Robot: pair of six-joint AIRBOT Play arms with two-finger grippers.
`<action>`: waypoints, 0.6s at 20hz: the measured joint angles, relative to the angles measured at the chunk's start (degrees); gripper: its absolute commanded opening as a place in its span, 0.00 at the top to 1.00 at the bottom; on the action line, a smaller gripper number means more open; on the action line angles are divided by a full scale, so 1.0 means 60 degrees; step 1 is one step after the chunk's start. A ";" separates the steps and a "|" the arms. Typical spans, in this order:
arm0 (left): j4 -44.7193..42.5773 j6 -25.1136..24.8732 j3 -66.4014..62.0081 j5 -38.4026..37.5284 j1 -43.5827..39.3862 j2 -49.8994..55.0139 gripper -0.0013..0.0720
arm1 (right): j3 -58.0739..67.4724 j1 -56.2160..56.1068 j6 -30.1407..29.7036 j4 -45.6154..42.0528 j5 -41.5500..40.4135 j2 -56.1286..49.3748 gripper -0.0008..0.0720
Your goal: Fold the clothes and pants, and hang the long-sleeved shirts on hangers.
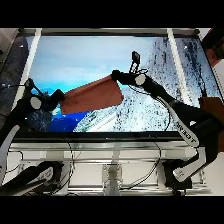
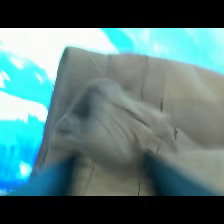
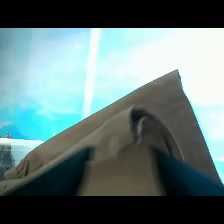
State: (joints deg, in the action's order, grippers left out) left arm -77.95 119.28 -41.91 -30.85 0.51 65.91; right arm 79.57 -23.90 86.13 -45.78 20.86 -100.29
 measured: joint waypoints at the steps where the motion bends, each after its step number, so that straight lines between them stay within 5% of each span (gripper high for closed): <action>1: 0.0015 0.0015 -0.0004 0.0102 -0.0007 0.0018 0.01 | 0.0015 0.0011 0.0000 -0.0011 0.0051 -0.0007 0.05; 5: 0.0025 -0.0146 -0.0018 0.0393 0.0062 -0.0291 0.01 | 0.0040 0.0659 -0.0036 -0.0488 0.0871 0.0091 0.05; 12: -0.0015 -0.1220 -0.0018 0.0477 0.0197 -0.1246 0.01 | 0.0051 0.3136 -0.0703 -0.0415 0.4878 -0.0178 0.05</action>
State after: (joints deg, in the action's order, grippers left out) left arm -78.04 111.96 -42.02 -27.99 1.69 58.43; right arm 79.88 -5.08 81.91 -48.27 50.13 -101.36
